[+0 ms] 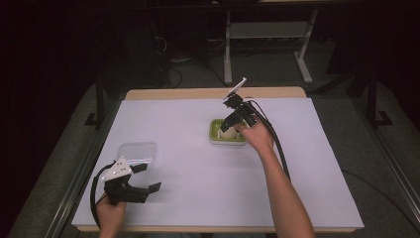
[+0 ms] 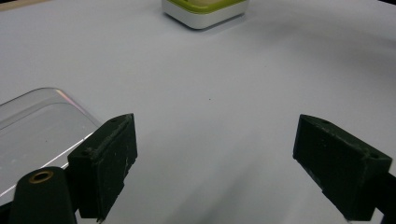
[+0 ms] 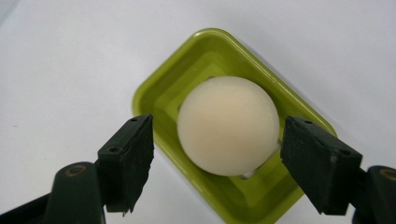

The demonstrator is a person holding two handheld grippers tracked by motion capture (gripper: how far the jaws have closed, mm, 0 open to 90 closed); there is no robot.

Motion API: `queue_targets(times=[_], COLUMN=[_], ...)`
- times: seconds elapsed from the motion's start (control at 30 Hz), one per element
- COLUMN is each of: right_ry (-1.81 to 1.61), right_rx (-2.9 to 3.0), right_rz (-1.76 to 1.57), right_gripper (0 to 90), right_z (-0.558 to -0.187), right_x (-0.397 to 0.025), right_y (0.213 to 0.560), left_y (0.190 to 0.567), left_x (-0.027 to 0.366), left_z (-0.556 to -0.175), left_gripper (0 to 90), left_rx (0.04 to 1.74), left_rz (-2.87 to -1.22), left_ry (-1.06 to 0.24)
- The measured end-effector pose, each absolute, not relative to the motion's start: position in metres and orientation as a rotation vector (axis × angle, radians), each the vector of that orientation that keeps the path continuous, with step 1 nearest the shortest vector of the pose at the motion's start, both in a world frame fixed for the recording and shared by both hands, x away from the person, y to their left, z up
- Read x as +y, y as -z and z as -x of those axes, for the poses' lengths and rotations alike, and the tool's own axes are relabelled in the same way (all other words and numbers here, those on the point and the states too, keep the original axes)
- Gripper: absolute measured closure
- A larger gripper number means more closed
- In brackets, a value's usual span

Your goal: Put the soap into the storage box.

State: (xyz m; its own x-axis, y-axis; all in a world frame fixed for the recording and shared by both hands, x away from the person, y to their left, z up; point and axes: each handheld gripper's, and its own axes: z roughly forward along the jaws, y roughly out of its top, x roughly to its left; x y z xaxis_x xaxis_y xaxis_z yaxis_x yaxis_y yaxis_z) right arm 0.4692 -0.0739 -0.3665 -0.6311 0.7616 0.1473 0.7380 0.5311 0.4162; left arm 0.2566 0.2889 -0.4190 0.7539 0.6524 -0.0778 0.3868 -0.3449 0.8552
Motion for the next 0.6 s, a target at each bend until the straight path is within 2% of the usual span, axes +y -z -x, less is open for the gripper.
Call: queue_targets(times=[0.27,0.6], right_ry=[-0.763,-0.802], right_rx=[2.684,2.686], right_rz=[-1.317,-1.336], right_gripper=[24.3,23.7], right_z=[-0.457,-0.437], right_x=[-0.088,-0.11], right_y=[0.355,0.358], left_y=[0.419,0.419], left_x=[0.289,0.288], left_z=[-0.257,-0.256], left_gripper=[12.9,12.9], left_rx=[0.782,0.784], left_rz=[-1.984,-1.985], left_ry=[-0.347,-0.345])
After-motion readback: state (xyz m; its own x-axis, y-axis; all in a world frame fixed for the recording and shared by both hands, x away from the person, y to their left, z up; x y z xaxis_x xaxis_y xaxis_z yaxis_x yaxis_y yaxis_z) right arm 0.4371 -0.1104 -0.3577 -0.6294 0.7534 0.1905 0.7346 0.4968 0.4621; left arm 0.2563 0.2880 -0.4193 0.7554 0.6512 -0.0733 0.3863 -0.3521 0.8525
